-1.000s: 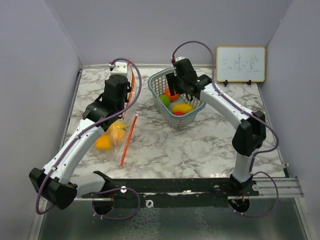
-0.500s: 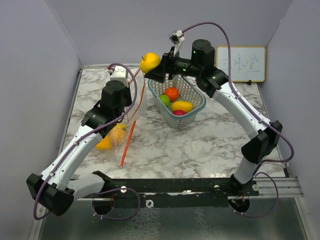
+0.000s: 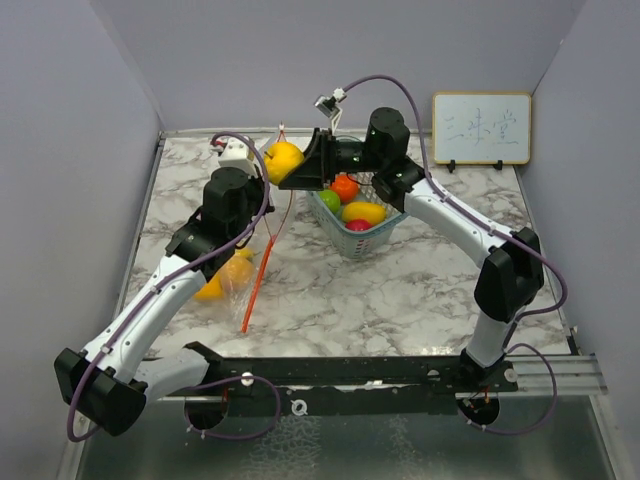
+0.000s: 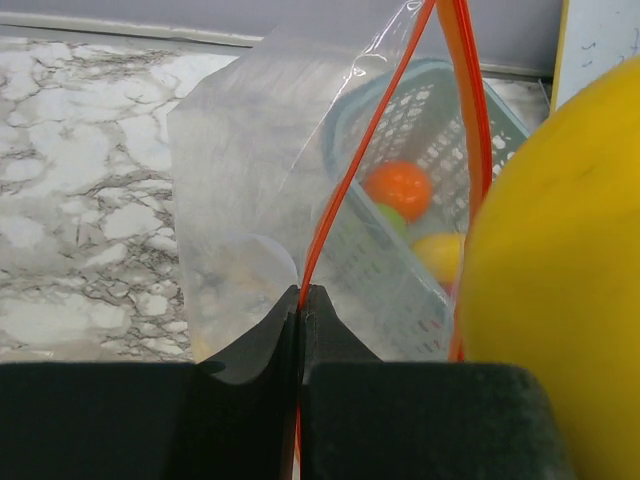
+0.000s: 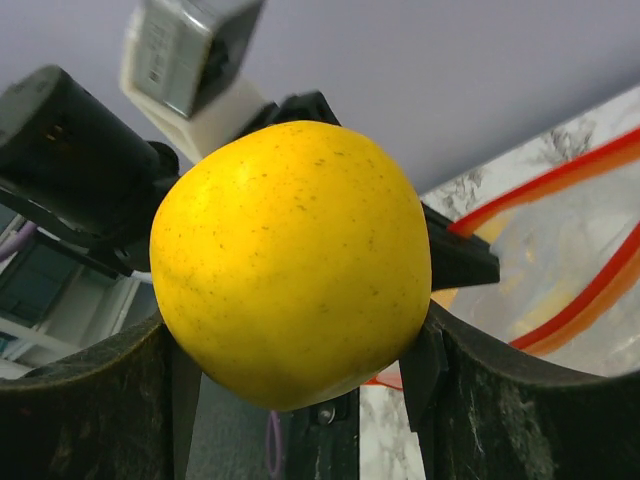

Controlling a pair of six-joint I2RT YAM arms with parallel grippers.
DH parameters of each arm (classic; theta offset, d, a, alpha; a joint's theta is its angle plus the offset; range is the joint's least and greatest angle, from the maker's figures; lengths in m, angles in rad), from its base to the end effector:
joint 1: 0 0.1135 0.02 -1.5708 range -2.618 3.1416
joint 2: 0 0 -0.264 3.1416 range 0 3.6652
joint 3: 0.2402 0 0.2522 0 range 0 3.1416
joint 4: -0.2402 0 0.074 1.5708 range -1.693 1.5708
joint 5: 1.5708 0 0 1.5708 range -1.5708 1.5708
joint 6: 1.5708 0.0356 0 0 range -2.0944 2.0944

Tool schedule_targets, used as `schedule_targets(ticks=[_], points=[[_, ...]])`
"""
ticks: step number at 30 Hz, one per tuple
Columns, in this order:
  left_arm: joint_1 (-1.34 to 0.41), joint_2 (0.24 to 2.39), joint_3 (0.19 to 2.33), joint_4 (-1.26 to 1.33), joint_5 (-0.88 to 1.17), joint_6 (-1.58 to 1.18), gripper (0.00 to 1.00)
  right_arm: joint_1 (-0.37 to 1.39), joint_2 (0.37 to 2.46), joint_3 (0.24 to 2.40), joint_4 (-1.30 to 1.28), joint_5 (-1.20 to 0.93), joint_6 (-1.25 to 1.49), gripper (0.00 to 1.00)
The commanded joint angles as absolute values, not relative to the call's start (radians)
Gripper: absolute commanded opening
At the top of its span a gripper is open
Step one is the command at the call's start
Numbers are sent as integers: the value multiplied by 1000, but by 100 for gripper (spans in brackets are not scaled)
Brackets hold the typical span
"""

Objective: Place the food in the zip-top bag and seal the zipper
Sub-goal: Place the fake fruit in the zipper food storage bag.

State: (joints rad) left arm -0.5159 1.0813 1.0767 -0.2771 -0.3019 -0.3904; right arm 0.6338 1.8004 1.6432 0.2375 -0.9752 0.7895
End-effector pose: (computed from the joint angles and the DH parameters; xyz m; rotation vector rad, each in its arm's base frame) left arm 0.2182 -0.1116 0.3753 -0.0947 1.8517 -0.3543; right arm 0.3251 0.2755 0.3990 -0.7938 1.6698 1.7783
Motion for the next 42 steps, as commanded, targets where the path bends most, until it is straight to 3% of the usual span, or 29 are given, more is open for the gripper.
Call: schedule_targets(ticks=[1,12,23,26,33,42], points=[[-509,1083,1088,-201,-242,-447,0,641,1775,1570,324,-989,845,19],[-506,1039,1097,-189,-224,-510,0,640,1769,1537,-81,-581,589,18],[-494,1036,1093,-148,-228,-513,0,680,1870,1748,-370,-474,378,17],[-491,1057,1090,-127,-200,-529,0,699,1886,1801,-429,-433,357,30],[-487,1074,1081,-103,-181,-556,0,709,1911,1924,-585,-289,303,99],[-470,1089,1055,-99,-177,-594,0,707,1823,1995,-682,-184,231,99]])
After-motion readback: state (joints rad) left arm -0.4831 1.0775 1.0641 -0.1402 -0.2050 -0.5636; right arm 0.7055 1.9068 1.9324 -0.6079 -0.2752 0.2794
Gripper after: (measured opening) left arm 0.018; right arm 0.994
